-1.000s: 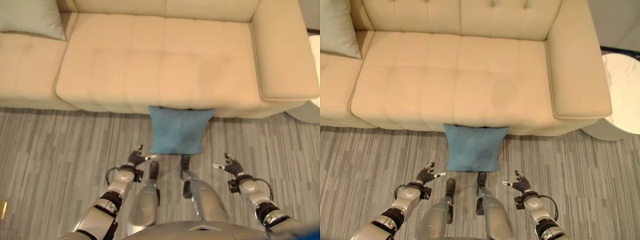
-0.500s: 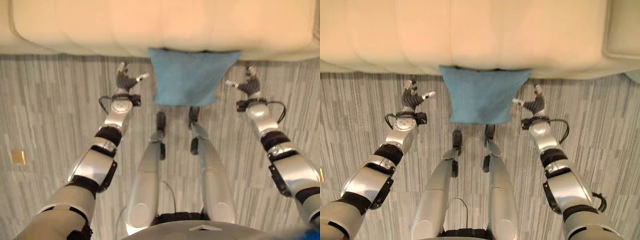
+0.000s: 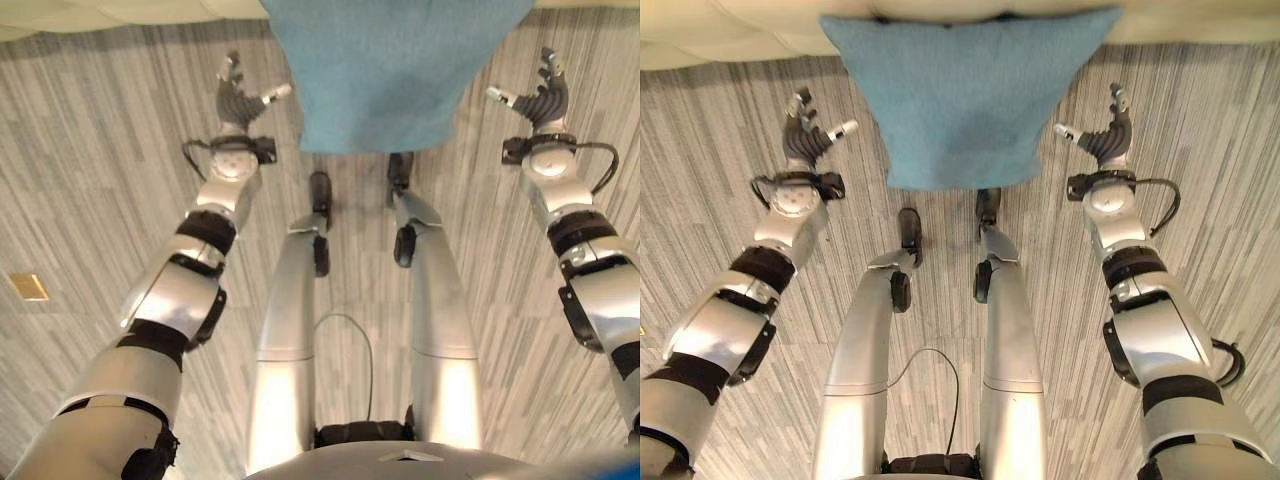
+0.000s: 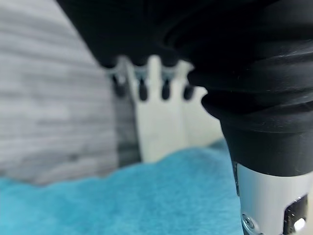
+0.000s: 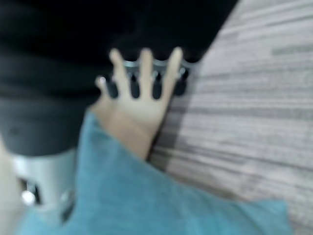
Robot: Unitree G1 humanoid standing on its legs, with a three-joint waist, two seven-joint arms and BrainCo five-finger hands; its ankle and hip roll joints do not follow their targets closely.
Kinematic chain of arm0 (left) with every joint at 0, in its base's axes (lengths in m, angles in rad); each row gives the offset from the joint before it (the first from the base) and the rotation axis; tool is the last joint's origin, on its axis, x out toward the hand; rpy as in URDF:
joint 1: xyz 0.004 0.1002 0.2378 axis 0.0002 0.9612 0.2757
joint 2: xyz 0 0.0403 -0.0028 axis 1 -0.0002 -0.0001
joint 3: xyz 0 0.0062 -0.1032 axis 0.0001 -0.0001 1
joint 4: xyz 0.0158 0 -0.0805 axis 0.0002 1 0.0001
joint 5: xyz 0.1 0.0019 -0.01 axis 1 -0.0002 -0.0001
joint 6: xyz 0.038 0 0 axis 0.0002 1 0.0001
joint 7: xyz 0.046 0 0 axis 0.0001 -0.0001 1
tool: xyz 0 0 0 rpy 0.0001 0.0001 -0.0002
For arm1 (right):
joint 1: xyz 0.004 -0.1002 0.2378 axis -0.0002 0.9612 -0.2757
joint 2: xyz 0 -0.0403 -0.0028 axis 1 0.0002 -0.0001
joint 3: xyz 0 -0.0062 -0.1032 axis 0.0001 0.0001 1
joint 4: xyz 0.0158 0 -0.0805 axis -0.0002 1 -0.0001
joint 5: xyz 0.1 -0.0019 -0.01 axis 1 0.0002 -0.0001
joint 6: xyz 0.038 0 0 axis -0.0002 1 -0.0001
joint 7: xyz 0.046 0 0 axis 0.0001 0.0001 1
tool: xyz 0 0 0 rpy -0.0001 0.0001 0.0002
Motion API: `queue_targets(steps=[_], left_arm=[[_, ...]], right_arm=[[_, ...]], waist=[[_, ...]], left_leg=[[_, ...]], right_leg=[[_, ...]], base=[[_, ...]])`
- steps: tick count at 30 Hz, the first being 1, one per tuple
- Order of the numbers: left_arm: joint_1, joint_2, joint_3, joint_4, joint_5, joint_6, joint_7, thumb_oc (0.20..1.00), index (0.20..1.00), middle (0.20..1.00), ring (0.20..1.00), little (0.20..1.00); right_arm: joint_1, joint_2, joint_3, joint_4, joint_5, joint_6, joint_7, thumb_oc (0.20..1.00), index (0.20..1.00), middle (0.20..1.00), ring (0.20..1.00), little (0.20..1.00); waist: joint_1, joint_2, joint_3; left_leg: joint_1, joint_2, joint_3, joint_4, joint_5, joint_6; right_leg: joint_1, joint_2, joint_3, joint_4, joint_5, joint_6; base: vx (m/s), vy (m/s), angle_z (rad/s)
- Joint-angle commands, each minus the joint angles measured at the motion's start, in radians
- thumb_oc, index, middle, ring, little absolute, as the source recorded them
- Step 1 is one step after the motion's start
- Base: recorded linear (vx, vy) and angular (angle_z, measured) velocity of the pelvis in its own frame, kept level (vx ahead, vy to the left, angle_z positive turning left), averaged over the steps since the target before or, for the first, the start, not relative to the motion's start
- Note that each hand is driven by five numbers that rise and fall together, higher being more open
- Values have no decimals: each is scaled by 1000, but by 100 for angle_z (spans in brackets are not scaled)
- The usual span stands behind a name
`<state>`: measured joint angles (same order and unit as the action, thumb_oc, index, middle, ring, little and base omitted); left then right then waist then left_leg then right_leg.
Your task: Pick up all the scattered cushions and arrange them neatly on the sofa.
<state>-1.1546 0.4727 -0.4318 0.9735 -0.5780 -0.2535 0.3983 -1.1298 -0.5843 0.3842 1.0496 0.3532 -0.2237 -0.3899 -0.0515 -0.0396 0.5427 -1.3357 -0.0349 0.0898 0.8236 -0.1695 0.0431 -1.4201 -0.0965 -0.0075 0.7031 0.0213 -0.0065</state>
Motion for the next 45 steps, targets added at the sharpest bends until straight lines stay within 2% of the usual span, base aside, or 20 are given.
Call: queue_targets(steps=[1, 9, 16, 23, 29, 33, 34, 35, 36, 37, 40, 42, 43, 45], left_arm=[[42, -1, 35, 11, -27, -30, 12, 1000, 1000, 1000, 1000, 1000], [-168, -41, -51, 89, -85, -25, 11, 1000, 1000, 1000, 1000, 1000], [-190, -82, -94, 12, -72, -42, 24, 1000, 1000, 1000, 1000, 1000], [-171, -121, -104, -36, -66, -45, 37, 1000, 1000, 1000, 1000, 1000], [-169, -149, -117, -77, -69, -56, 36, 1000, 1000, 1000, 1000, 1000], [-179, -171, -110, -88, -101, -72, 36, 1000, 1000, 1000, 1000, 1000], [-182, -176, -108, -92, -113, -77, 35, 1000, 1000, 1000, 1000, 1000], [-181, -177, -103, -100, -122, -81, 32, 777, 777, 777, 777, 777], [-181, -181, -95, -113, -129, -89, 35, 291, 291, 291, 291, 291], [-168, -187, -76, -144, -155, -103, 33, 200, 200, 200, 200, 200], [-122, -186, -33, -228, -178, -134, 41, 200, 200, 200, 200, 200], [-106, -183, -25, -254, -177, -139, 42, 200, 200, 200, 200, 200], [-65, -172, -4, -312, -175, -154, 40, 200, 200, 200, 200, 200], [4, -175, 28, -381, -175, -167, 39, 200, 200, 200, 200, 200]], right_arm=[[33, -35, 35, -11, 64, -37, -14, 1000, 1000, 1000, 1000, 1000], [-130, -36, 100, 116, 166, -34, 1, 1000, 1000, 1000, 1000, 1000], [-183, -84, 113, 90, 216, -58, -7, 1000, 1000, 1000, 1000, 1000], [-222, -78, 125, -21, 242, -97, -14, 1000, 1000, 1000, 1000, 1000], [-267, -16, 178, -74, 252, -104, 26, 1000, 1000, 1000, 1000, 1000], [-282, 109, 227, -129, 294, -104, 86, 1000, 1000, 1000, 1000, 1000], [-283, 135, 231, -137, 308, -103, 99, 573, 573, 573, 573, 573], [-276, 161, 234, -152, 319, -103, 108, 200, 200, 200, 200, 200], [-269, 192, 229, -168, 340, -107, 122, 200, 200, 200, 200, 200], [-252, 237, 229, -214, 350, -114, 135, 200, 200, 200, 200, 200], [-195, 280, 213, -311, 339, -126, 157, 200, 200, 200, 200, 200], [-176, 278, 213, -340, 326, -129, 164, 200, 200, 200, 200, 200], [-129, 255, 186, -403, 302, -133, 173, 200, 200, 200, 200, 200], [-58, 222, 151, -482, 274, -136, 180, 200, 200, 200, 200, 200]], waist=[[-10, 47, -67], [-12, 57, -72], [2, 72, -91], [16, 74, -101], [35, 81, -98], [49, 89, -92], [51, 90, -91], [51, 90, -91], [52, 91, -91], [53, 89, -94], [46, 81, -116], [44, 77, -126], [38, 69, -160], [32, 67, -181]], left_leg=[[36, -2, -77, -126, 58, -56], [-124, -11, -67, -81, 65, -47], [-183, -13, -67, -67, 76, -44], [-202, -14, -80, -60, 86, -46], [-210, -17, -91, -43, 93, -48], [-214, -17, -96, -22, 101, -51], [-215, -17, -96, -21, 101, -52], [-216, -17, -96, -19, 102, -52], [-216, -17, -94, -16, 104, -53], [-218, -17, -96, -17, 108, -55], [-218, -16, -94, -23, 113, -59], [-217, -16, -95, -31, 116, -60], [-207, -11, -93, -69, 125, -63], [-145, -4, -95, -135, 137, -67]], right_leg=[[85, -5, 49, 76, -130, 84], [-77, -5, 59, 110, -118, 93], [-136, -5, 54, 130, -118, 91], [-149, -7, 39, 140, -121, 90], [-150, -10, 30, 155, -123, 87], [-150, -5, 22, 175, -121, 82], [-150, -5, 20, 176, -120, 82], [-150, -4, 18, 179, -120, 81], [-150, -3, 15, 181, -118, 79], [-150, -1, 12, 180, -117, 78], [-150, 7, 8, 175, -111, 75], [-150, 10, 7, 171, -109, 75], [-149, 12, 4, 157, -102, 76], [-91, 14, -7, 115, -101, 76]], base=[[22, 30, -7], [32, 24, -7], [12, -5, 0], [0, -2, 1], [0, 0, 0], [0, 0, 0], [0, 0, 0], [0, 0, 0], [0, 0, 0], [0, 0, 0], [0, 0, 0], [3, -10, -2], [0, 0, 0], [-59, -59, -1]])
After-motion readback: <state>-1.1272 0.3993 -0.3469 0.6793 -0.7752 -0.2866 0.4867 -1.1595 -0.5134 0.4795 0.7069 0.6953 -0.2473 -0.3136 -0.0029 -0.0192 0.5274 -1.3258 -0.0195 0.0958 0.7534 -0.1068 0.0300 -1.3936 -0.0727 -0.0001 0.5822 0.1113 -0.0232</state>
